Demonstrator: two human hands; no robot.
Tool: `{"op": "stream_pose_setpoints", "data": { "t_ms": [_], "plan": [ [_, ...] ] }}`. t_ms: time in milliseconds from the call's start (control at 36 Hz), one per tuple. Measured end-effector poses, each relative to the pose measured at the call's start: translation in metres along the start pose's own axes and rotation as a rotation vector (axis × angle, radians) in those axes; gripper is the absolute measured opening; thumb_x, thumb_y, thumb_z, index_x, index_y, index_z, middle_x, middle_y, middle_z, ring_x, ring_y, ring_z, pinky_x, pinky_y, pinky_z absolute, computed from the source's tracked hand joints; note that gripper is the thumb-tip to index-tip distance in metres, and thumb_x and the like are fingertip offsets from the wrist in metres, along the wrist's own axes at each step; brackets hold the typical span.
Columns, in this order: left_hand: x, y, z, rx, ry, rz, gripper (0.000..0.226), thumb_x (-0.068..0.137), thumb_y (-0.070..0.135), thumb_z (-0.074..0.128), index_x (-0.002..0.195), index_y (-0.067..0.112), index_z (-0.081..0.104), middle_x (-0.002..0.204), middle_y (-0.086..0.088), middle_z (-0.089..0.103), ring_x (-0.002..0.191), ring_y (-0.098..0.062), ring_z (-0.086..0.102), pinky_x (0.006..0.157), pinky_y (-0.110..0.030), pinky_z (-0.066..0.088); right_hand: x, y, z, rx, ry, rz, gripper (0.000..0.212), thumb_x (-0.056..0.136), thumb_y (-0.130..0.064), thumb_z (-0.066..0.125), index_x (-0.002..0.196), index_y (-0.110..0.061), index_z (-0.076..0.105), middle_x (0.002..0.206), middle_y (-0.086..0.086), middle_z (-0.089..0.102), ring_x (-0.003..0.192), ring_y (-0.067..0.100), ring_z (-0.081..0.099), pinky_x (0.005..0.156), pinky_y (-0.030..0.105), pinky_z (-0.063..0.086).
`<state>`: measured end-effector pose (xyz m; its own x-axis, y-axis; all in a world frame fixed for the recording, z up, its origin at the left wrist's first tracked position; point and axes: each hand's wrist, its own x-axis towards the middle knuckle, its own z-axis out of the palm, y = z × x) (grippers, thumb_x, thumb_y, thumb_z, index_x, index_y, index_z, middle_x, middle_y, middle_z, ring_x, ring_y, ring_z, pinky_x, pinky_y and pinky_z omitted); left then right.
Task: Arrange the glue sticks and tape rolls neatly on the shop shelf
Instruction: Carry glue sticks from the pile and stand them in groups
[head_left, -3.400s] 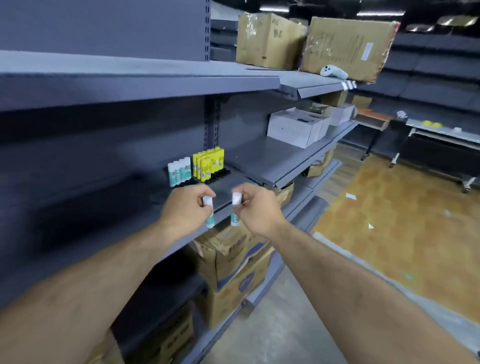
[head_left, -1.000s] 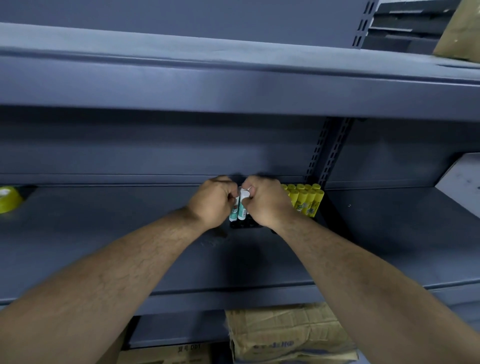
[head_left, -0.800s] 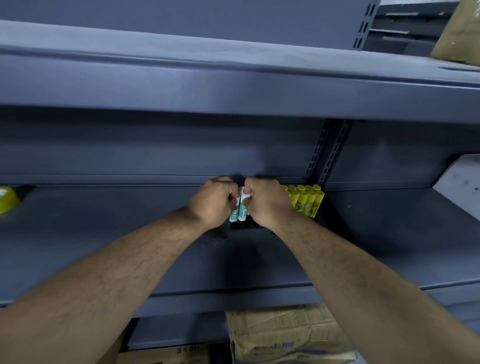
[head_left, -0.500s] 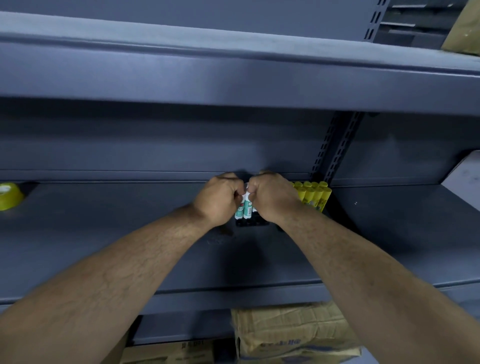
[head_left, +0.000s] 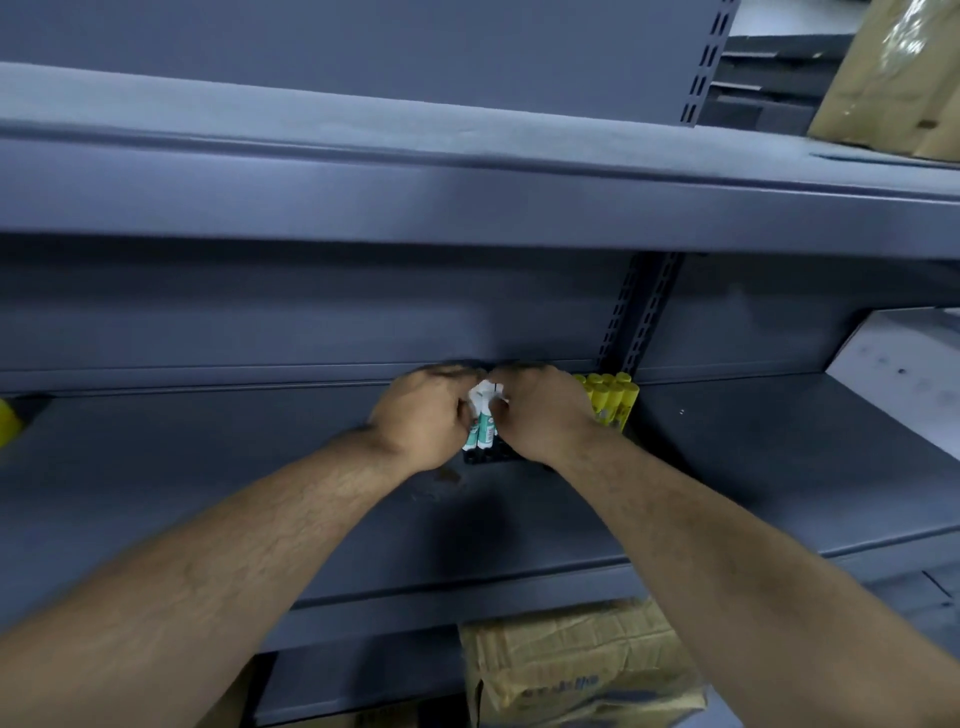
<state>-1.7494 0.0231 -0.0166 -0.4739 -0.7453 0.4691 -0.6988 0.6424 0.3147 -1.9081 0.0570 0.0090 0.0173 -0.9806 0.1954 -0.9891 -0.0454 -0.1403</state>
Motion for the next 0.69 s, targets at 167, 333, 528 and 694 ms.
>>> {"op": "stream_pose_setpoints", "data": {
  "t_ms": [167, 333, 528, 694],
  "plan": [
    [-0.003, -0.006, -0.016, 0.092, -0.148, -0.052, 0.061, 0.094, 0.025, 0.051, 0.153, 0.015, 0.037, 0.161, -0.002, 0.029, 0.15, -0.015, 0.022, 0.12, -0.024, 0.007, -0.003, -0.018, 0.002, -0.04, 0.037, -0.084, 0.04, 0.096, -0.04, 0.05, 0.133, -0.026, 0.056, 0.136, -0.006, 0.057, 0.128, 0.021, 0.045, 0.108, 0.033, 0.037],
    [-0.025, -0.025, -0.037, 0.205, -0.213, -0.152, 0.066, 0.096, 0.035, 0.044, 0.157, 0.019, 0.025, 0.165, 0.0, 0.019, 0.152, -0.014, 0.012, 0.124, -0.03, 0.003, -0.006, -0.049, 0.0, -0.024, -0.059, -0.134, 0.053, 0.103, -0.042, 0.044, 0.151, -0.021, 0.04, 0.157, -0.002, 0.039, 0.145, 0.02, 0.028, 0.118, 0.03, 0.018],
    [-0.072, -0.042, -0.077, 0.3, -0.232, -0.359, 0.069, 0.096, 0.039, 0.04, 0.159, 0.02, 0.02, 0.166, 0.0, 0.015, 0.153, -0.015, 0.01, 0.122, -0.031, 0.001, -0.006, -0.087, 0.007, 0.099, -0.101, -0.27, 0.052, 0.102, -0.04, 0.047, 0.15, -0.018, 0.044, 0.16, -0.003, 0.033, 0.148, 0.021, 0.024, 0.12, 0.03, 0.02],
    [-0.13, -0.048, -0.117, 0.403, -0.159, -0.536, 0.077, 0.083, 0.045, 0.028, 0.155, 0.019, 0.03, 0.163, -0.002, 0.026, 0.151, -0.018, 0.017, 0.123, -0.036, 0.009, -0.004, -0.137, 0.016, 0.125, -0.16, -0.43, 0.057, 0.104, -0.046, 0.042, 0.156, -0.025, 0.034, 0.166, -0.007, 0.02, 0.152, 0.015, 0.013, 0.124, 0.031, 0.013]
  ]
}}
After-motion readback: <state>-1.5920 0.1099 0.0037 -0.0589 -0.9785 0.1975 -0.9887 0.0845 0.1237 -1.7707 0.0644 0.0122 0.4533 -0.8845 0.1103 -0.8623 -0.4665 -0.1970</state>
